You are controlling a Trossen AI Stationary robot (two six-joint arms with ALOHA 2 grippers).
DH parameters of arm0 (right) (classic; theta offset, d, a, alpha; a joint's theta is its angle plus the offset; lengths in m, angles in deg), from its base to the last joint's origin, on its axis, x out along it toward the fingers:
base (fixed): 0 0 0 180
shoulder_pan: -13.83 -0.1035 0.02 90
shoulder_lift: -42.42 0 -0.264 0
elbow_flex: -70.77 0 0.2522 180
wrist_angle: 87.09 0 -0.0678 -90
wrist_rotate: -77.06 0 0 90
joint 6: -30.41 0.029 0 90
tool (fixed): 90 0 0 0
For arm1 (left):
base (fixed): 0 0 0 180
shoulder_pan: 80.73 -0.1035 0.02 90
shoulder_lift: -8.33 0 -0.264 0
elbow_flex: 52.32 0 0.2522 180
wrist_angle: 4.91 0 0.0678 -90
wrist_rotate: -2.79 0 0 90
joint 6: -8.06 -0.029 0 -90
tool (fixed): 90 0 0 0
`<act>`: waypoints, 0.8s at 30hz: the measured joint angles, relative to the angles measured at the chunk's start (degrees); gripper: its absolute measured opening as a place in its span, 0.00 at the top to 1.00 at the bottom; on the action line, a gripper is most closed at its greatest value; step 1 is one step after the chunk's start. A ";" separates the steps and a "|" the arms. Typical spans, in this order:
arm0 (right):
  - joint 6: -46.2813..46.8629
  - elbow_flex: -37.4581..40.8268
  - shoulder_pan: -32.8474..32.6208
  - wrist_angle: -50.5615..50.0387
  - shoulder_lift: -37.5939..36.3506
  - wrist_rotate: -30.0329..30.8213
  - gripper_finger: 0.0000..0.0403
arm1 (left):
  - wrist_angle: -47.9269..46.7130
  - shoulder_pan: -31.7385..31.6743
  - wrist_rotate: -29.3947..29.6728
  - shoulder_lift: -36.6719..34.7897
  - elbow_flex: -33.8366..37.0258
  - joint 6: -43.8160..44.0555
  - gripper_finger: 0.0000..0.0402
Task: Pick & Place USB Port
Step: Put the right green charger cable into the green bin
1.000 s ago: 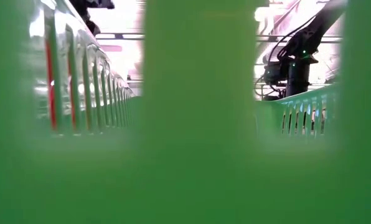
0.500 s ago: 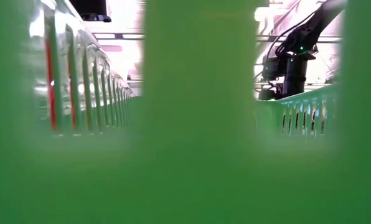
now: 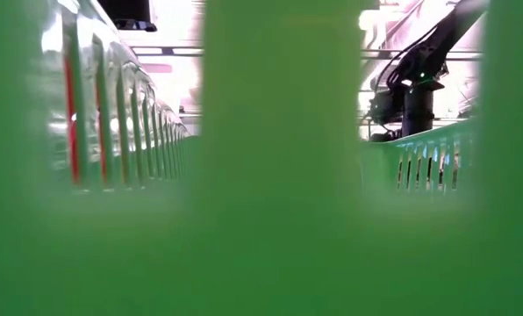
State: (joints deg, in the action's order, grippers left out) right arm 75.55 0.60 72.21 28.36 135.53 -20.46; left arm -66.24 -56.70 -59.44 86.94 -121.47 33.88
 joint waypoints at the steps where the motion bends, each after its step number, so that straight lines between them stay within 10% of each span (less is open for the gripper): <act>1: 0.02 0.00 -0.17 0.17 0.81 -0.32 0.77 | 0.00 -0.01 0.00 0.00 0.00 -0.01 0.66; 24: 2.38 -0.55 -0.68 2.77 4.78 1.44 0.83 | -0.05 0.00 -1.01 0.03 0.00 0.29 0.66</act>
State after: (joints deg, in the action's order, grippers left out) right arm 77.93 0.06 71.53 31.13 140.31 -19.02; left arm -66.29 -56.70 -60.45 86.97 -121.47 34.17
